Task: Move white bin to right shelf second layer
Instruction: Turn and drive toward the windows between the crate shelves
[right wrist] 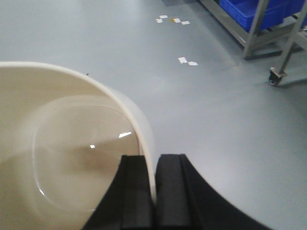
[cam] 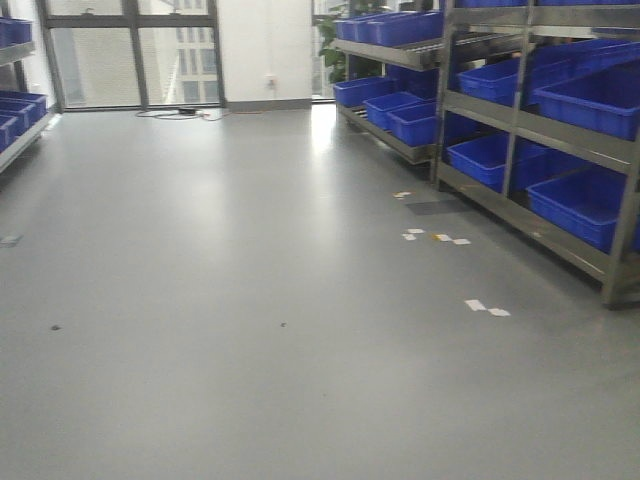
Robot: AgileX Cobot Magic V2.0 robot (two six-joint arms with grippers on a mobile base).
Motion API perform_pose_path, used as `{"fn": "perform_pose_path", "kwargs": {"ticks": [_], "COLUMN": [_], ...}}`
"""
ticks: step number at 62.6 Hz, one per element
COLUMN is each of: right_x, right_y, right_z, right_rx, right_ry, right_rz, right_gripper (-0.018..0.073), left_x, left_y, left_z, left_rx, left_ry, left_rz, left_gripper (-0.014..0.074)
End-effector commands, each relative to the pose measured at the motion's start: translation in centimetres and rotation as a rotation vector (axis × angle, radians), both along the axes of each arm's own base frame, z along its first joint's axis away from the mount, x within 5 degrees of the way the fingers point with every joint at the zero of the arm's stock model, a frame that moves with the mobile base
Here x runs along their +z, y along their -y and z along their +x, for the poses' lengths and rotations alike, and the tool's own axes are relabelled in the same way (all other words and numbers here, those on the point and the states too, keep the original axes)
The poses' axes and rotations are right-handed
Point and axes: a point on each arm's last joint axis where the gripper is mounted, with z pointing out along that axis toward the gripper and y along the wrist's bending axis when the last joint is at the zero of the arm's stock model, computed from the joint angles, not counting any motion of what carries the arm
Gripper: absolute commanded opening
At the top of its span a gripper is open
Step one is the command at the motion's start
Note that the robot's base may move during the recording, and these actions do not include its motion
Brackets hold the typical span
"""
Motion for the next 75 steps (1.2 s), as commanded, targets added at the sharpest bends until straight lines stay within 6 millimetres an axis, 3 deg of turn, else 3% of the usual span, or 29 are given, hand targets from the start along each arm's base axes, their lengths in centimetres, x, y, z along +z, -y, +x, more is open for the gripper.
{"fn": "perform_pose_path", "kwargs": {"ticks": [1,75], "right_x": [1.64,1.64], "right_y": [0.06,0.06], "right_z": [0.29,0.29], "right_rx": [-0.006,-0.006], "right_ry": [0.113,0.113], "right_rz": [-0.004,-0.004], "right_gripper": [0.0047,0.0047], "left_x": [-0.09,-0.09], "left_y": [-0.05,-0.05], "left_z": [-0.04,-0.04], "left_rx": [0.003,0.003], "left_ry": [0.070,0.070], "left_rz": [-0.015,-0.015], "left_gripper": [0.0085,0.0085]}}
